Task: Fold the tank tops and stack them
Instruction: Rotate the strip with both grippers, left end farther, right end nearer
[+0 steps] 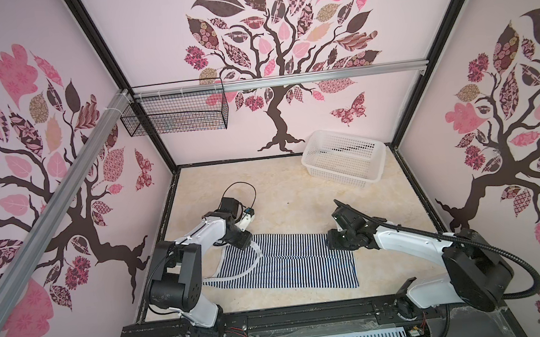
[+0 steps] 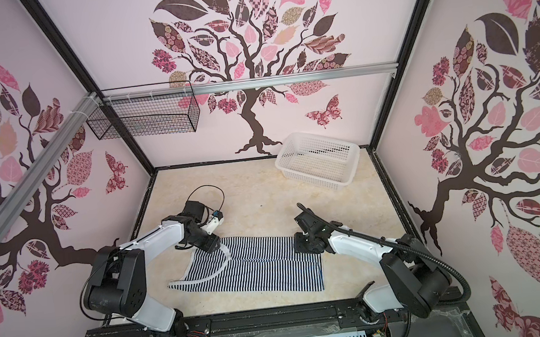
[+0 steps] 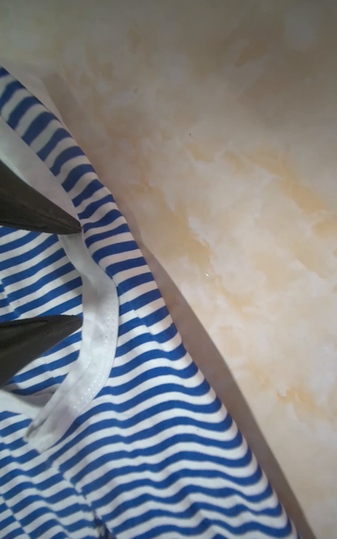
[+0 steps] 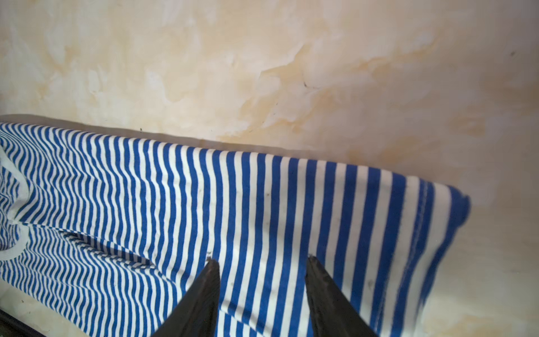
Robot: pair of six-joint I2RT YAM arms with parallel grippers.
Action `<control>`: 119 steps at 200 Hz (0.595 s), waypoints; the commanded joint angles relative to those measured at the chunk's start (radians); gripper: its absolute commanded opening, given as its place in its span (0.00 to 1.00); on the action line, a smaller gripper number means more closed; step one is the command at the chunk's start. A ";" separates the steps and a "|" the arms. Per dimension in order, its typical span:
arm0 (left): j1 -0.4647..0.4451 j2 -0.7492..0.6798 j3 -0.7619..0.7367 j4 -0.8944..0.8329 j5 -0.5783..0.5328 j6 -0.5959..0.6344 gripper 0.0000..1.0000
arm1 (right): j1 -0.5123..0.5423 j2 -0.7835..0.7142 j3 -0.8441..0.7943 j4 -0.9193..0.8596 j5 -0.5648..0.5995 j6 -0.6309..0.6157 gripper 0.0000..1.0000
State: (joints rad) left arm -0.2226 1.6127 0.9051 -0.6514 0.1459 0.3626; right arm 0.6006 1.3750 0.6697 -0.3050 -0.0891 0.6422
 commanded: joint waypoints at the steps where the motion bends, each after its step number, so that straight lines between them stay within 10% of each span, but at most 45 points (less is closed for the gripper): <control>1: -0.001 0.015 0.023 0.010 0.041 -0.011 0.49 | -0.001 -0.018 -0.016 -0.004 0.008 -0.008 0.51; 119: -0.004 0.330 0.397 -0.124 0.006 -0.021 0.51 | 0.001 -0.142 -0.160 0.015 -0.051 0.064 0.50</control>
State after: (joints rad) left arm -0.2234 1.8439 1.1831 -0.7467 0.1600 0.3401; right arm 0.6006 1.2778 0.5392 -0.2813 -0.1162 0.6636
